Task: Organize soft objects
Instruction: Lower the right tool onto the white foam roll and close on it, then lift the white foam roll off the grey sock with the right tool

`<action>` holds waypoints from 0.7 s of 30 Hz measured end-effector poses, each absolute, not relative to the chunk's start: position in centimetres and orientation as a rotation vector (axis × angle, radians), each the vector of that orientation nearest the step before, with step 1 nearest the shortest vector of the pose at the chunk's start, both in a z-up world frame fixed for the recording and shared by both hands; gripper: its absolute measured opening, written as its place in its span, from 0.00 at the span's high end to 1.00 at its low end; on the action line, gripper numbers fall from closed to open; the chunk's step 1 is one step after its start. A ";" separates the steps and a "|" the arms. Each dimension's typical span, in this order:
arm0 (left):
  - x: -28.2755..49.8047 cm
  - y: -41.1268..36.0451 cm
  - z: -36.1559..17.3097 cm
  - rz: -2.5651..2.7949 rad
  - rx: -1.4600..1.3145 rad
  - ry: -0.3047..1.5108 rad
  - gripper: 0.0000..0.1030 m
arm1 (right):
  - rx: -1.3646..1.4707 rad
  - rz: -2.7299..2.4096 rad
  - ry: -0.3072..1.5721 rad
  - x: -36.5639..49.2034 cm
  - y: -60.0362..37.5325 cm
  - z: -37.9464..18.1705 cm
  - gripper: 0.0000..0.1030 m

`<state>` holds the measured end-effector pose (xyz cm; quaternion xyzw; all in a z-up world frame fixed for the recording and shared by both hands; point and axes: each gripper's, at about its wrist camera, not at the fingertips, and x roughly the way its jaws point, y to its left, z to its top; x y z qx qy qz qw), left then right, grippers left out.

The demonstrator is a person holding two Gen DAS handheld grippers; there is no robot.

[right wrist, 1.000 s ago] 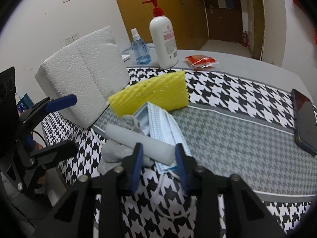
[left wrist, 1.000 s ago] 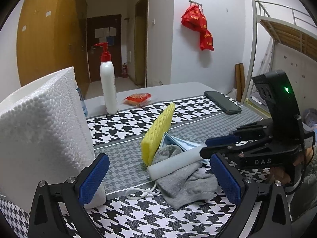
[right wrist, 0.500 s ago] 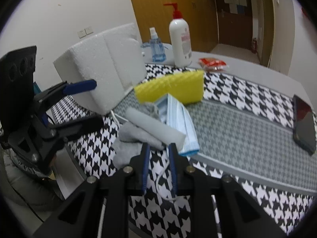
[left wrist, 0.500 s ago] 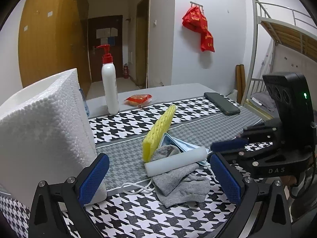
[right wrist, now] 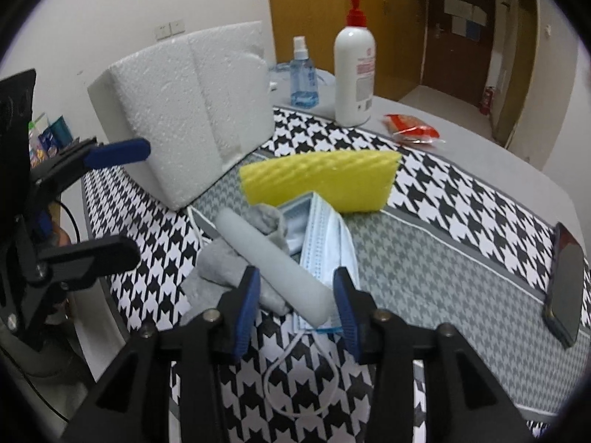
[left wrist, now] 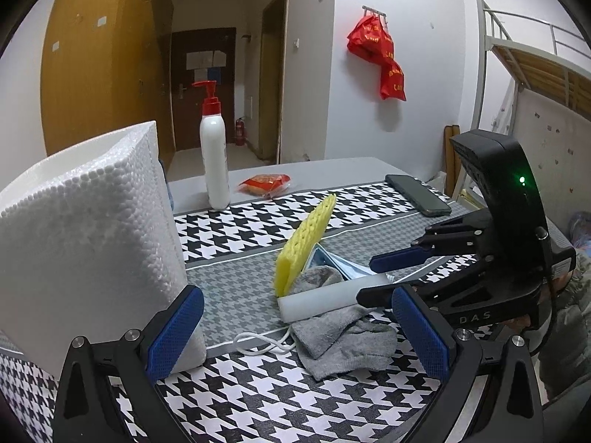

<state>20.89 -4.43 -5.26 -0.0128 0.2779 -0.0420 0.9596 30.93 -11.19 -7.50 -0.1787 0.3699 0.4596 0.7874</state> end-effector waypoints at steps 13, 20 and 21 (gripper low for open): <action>20.6 -4.3 -5.0 -0.077 -0.032 0.569 0.01 | -0.433 0.966 0.815 30.5 -11.1 -8.1 0.82; 20.5 -4.2 -4.8 -0.075 -0.037 0.565 0.01 | -0.395 0.983 0.842 30.0 -12.3 -7.3 0.91; 20.4 -4.2 -4.7 -0.075 -0.036 0.562 0.01 | -0.394 0.988 0.849 29.8 -12.3 -7.2 0.91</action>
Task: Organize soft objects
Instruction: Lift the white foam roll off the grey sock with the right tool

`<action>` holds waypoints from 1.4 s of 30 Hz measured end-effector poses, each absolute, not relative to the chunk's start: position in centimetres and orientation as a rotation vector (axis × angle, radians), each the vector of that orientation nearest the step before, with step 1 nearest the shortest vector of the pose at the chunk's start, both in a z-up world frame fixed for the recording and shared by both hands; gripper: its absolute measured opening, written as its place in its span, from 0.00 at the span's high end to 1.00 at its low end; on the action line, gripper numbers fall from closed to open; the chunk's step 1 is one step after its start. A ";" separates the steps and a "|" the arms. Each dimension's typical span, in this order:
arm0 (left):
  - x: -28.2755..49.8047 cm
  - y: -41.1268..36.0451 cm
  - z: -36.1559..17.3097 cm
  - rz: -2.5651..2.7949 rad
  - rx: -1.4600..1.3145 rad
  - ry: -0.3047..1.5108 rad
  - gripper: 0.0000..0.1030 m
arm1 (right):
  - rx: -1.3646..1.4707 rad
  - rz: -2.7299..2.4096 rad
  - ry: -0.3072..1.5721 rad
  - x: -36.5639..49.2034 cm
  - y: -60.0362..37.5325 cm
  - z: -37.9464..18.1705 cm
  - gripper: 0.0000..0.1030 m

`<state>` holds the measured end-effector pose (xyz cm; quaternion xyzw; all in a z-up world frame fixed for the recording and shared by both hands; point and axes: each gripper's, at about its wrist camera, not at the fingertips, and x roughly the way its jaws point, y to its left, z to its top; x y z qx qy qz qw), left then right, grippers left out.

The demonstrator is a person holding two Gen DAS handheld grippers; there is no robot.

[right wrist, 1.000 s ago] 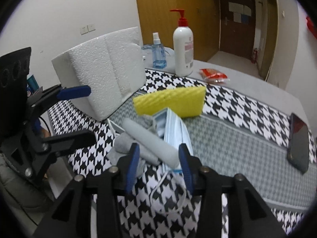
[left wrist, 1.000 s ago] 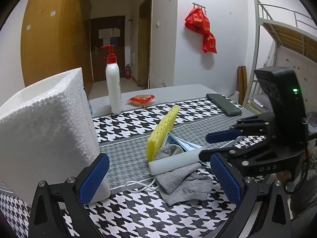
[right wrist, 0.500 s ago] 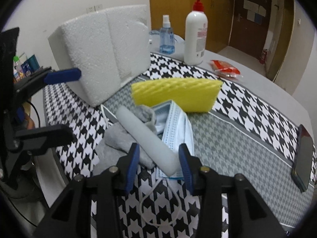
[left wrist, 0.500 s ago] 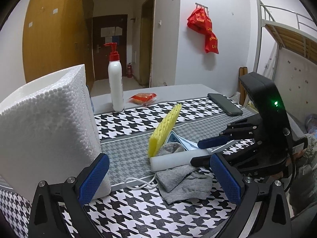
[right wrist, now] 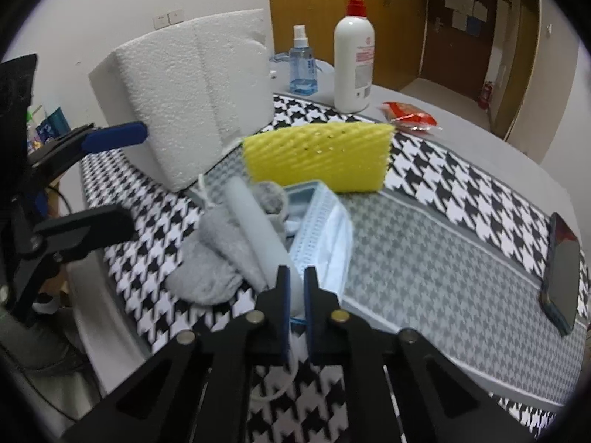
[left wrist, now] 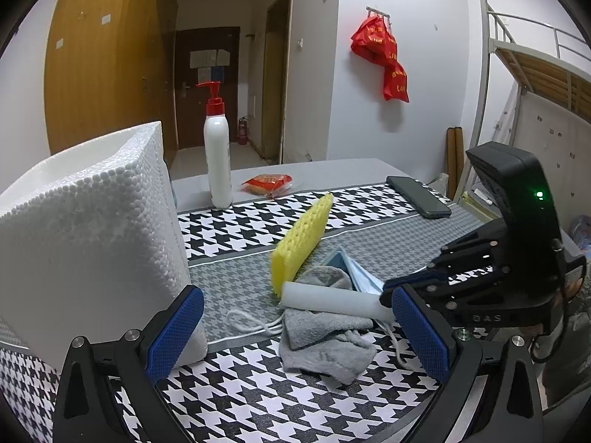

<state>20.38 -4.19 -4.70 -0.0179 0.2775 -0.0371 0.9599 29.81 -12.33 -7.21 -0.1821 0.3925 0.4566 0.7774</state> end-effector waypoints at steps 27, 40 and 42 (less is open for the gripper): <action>19.4 -2.5 -4.7 -0.043 -0.070 0.556 0.01 | -0.429 1.040 0.826 28.8 -9.6 -7.4 0.55; 19.2 -2.9 -4.6 -0.046 -0.058 0.554 0.01 | -0.440 1.044 0.840 28.3 -9.7 -7.3 0.87; 19.4 -3.0 -4.4 -0.048 -0.054 0.551 0.01 | -0.418 1.052 0.835 28.1 -10.1 -6.7 0.87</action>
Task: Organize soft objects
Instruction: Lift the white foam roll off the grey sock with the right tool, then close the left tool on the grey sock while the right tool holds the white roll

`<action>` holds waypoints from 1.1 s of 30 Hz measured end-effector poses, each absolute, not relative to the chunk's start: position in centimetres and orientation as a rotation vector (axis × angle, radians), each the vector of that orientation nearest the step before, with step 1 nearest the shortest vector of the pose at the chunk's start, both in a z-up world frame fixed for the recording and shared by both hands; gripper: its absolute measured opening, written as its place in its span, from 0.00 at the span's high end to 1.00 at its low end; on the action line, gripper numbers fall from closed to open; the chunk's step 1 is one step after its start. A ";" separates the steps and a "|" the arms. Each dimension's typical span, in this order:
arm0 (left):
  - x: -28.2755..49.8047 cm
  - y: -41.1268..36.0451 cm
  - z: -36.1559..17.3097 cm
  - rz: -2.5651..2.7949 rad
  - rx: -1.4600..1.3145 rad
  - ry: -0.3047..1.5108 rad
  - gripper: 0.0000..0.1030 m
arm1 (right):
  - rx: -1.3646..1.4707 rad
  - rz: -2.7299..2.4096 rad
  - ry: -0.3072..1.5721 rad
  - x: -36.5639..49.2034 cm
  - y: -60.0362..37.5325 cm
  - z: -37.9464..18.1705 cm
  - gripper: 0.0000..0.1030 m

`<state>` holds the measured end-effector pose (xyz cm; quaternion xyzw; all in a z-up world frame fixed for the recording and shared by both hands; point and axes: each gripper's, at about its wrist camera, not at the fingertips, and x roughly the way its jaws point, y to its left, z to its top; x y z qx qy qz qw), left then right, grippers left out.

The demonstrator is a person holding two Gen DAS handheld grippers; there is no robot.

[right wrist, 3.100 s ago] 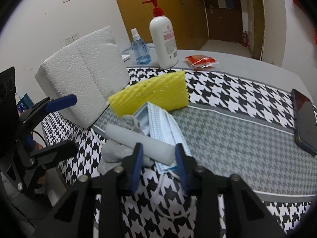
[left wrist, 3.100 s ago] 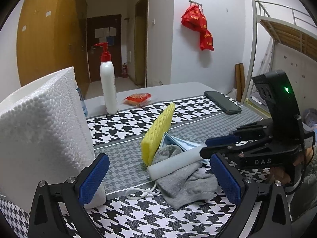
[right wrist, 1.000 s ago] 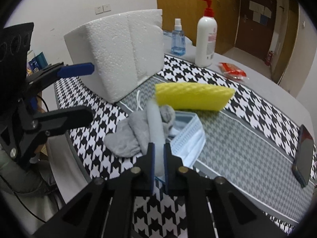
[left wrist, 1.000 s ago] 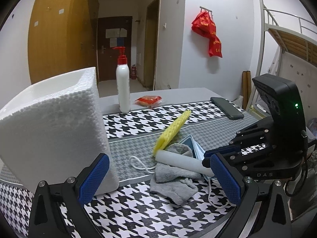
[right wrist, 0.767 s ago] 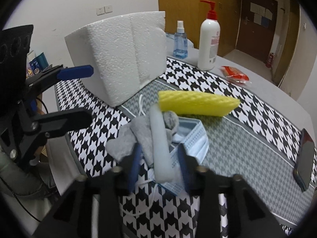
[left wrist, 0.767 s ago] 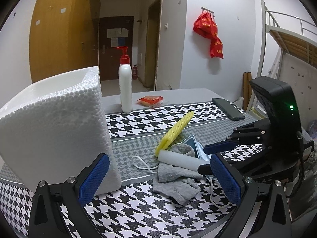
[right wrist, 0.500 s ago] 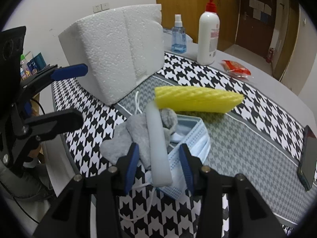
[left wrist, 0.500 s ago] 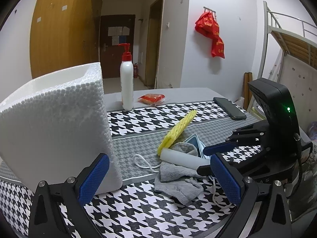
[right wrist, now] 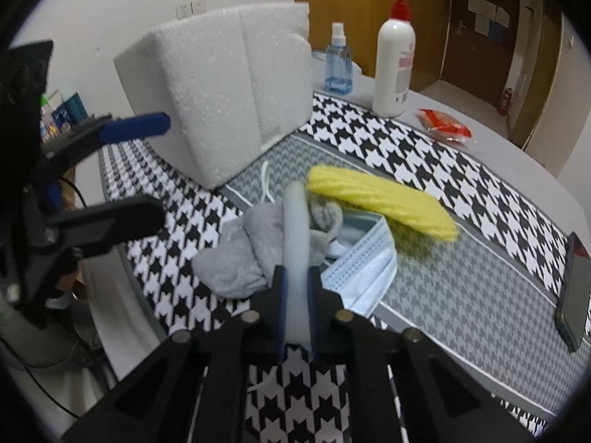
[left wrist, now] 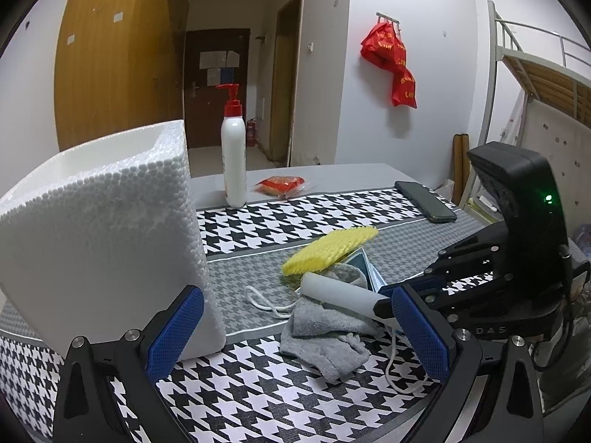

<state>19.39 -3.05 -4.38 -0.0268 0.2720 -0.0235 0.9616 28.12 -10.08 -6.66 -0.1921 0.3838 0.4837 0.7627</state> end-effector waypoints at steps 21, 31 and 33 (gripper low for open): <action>21.0 -6.8 -4.4 -0.168 0.004 0.576 0.01 | -0.227 0.935 0.761 27.1 -17.7 -3.2 0.88; 20.9 -5.9 -5.2 -0.144 -0.005 0.601 0.01 | -0.306 0.994 0.819 25.1 -16.7 -6.8 0.82; 20.7 -5.7 -5.6 -0.156 -0.012 0.621 0.01 | -0.338 1.008 0.828 24.7 -15.8 -7.5 0.80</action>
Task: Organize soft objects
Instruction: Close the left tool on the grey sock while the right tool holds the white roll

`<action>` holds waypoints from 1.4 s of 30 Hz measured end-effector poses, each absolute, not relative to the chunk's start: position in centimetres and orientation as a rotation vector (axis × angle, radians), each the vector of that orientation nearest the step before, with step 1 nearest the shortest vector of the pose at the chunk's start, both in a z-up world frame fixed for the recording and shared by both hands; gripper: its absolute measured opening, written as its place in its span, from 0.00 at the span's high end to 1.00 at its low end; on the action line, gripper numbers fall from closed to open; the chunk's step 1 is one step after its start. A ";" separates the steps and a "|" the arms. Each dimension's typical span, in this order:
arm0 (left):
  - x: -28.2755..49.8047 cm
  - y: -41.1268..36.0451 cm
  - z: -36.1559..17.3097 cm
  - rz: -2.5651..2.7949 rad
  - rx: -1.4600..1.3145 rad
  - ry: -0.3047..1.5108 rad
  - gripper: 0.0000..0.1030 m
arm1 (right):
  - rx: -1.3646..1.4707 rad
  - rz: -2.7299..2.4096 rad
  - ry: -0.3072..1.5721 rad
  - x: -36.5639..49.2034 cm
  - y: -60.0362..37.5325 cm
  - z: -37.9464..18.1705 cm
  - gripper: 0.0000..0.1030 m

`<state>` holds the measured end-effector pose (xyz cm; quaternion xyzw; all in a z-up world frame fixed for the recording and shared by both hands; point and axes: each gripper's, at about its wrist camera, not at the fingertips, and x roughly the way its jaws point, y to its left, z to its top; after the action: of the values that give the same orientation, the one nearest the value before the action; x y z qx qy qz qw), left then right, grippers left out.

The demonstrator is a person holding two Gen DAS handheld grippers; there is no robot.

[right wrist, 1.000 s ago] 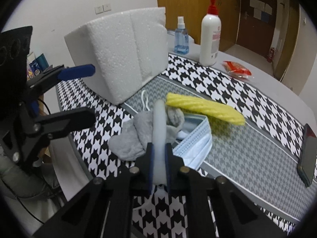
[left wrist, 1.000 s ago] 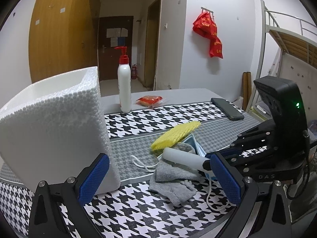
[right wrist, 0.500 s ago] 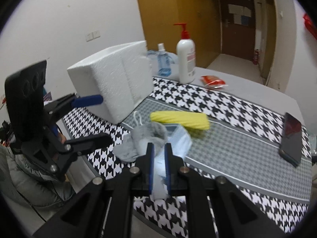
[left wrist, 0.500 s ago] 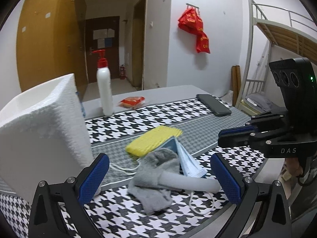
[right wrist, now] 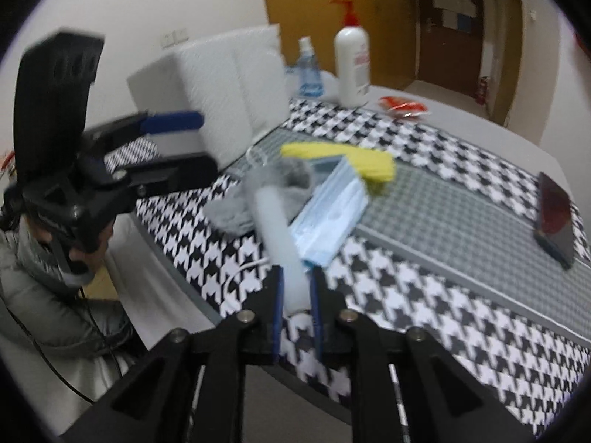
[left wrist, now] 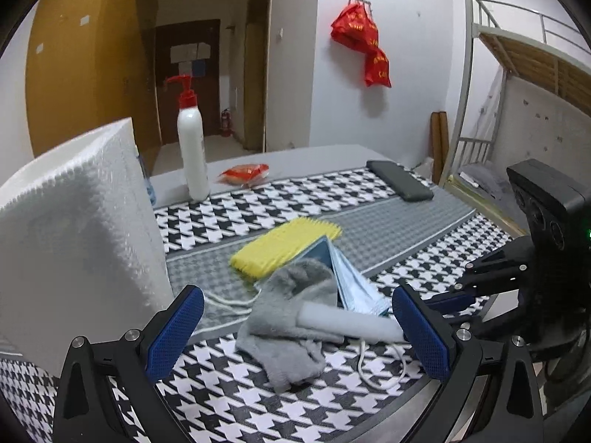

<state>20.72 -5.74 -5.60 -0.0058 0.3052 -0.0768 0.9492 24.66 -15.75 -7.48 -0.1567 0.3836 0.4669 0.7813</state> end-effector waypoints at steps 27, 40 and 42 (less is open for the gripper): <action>19.5 -4.8 -6.5 -0.164 -0.025 0.643 0.01 | -0.395 1.028 0.874 26.6 -13.6 -9.3 0.58; 19.6 -5.3 -6.3 -0.164 -0.008 0.639 0.01 | -0.368 1.018 0.906 26.8 -13.7 -9.2 0.77; 19.6 -5.3 -6.4 -0.161 -0.009 0.639 0.01 | -0.382 1.017 0.903 26.8 -13.5 -9.3 0.77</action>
<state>19.58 -5.26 -6.35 -0.0044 0.3139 -0.0790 0.9461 26.79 -13.48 -9.26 -0.1753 0.4149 0.4673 0.7608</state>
